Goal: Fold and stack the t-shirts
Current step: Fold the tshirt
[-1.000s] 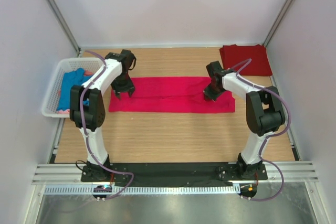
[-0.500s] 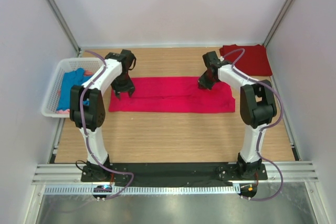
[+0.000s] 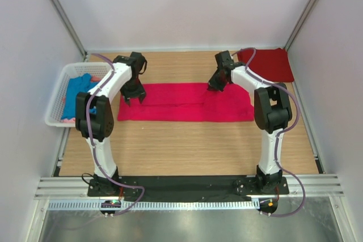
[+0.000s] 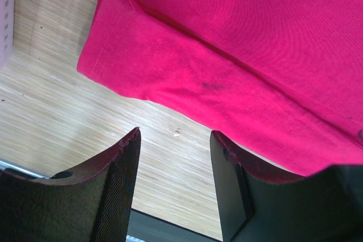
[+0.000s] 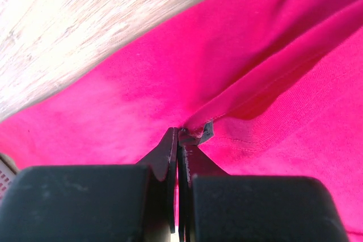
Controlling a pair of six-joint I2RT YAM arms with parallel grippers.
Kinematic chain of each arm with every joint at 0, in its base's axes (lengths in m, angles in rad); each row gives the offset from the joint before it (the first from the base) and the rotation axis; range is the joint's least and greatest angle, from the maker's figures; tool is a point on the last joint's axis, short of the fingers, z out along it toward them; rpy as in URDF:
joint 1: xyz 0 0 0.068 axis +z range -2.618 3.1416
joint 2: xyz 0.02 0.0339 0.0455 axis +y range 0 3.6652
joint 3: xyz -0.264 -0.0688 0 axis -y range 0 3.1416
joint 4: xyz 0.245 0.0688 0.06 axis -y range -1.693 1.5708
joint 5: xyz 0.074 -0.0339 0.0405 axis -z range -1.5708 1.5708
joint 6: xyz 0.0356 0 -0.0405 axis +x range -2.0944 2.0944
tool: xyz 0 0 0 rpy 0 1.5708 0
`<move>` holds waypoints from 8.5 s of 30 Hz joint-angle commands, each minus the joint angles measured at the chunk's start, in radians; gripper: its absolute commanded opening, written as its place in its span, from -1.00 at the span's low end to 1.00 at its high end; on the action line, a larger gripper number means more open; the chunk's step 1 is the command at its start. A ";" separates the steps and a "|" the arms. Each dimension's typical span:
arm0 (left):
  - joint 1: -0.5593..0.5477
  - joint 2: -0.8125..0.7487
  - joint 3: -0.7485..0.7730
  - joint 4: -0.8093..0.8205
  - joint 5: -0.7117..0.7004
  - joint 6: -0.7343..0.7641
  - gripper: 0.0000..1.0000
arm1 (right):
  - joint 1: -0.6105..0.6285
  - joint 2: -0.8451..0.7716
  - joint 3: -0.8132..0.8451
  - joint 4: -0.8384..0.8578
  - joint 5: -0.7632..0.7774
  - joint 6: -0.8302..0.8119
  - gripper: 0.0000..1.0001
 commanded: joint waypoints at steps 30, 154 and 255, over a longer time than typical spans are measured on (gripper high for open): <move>-0.046 0.110 0.152 0.008 0.132 0.044 0.09 | -0.226 -0.232 -0.130 -0.377 0.186 -0.087 -0.54; 0.031 0.004 -0.366 0.048 0.078 0.081 -0.31 | -0.448 -0.342 -0.483 -0.173 0.319 -0.216 -0.66; -0.143 -0.036 -0.298 0.232 0.479 0.271 0.08 | -0.251 0.110 0.238 0.149 -0.167 -0.146 0.12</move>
